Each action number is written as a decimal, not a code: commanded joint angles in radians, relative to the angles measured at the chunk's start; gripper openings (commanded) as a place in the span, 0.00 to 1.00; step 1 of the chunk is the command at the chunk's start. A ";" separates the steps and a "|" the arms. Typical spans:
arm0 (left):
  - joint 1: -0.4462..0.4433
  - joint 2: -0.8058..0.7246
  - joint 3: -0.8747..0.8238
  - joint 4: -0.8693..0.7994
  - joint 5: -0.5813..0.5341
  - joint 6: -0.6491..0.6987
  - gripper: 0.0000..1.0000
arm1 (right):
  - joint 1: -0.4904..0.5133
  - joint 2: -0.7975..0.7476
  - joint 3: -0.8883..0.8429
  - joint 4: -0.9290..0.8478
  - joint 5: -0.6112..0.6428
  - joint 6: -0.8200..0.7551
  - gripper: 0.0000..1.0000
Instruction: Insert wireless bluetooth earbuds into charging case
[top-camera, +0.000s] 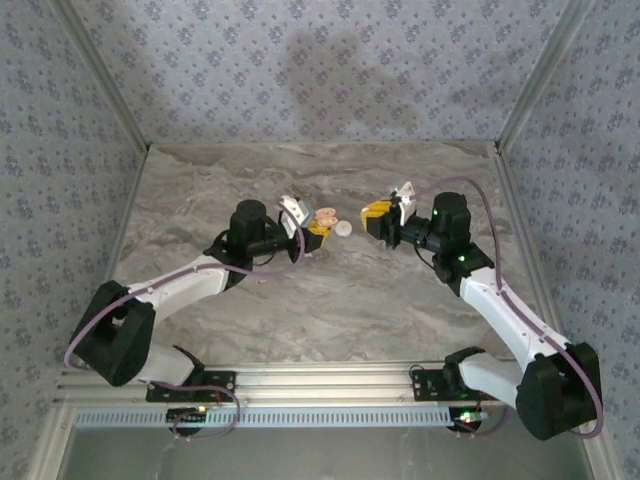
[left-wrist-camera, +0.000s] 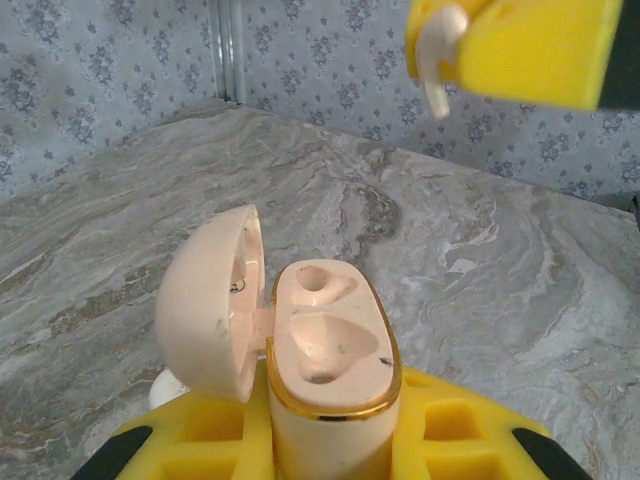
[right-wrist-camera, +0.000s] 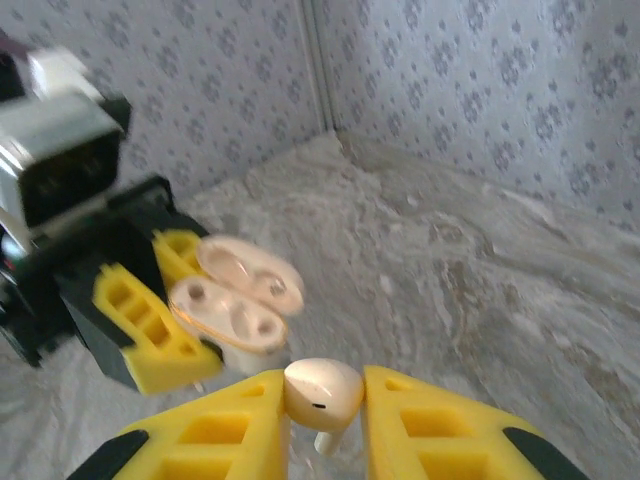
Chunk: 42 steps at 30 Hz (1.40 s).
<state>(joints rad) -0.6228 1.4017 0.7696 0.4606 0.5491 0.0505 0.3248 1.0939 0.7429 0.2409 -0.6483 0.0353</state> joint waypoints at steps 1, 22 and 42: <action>-0.016 0.015 0.057 0.055 0.010 0.000 0.19 | -0.006 0.001 -0.008 0.168 -0.068 0.118 0.26; -0.051 0.033 0.089 0.079 0.028 0.115 0.19 | 0.018 0.108 0.017 0.287 -0.232 0.193 0.27; -0.053 0.001 0.083 0.089 0.030 0.135 0.19 | 0.033 0.146 0.016 0.307 -0.194 0.165 0.27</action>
<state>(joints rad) -0.6697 1.4288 0.8223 0.5140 0.5564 0.1684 0.3519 1.2327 0.7422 0.5064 -0.8600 0.2173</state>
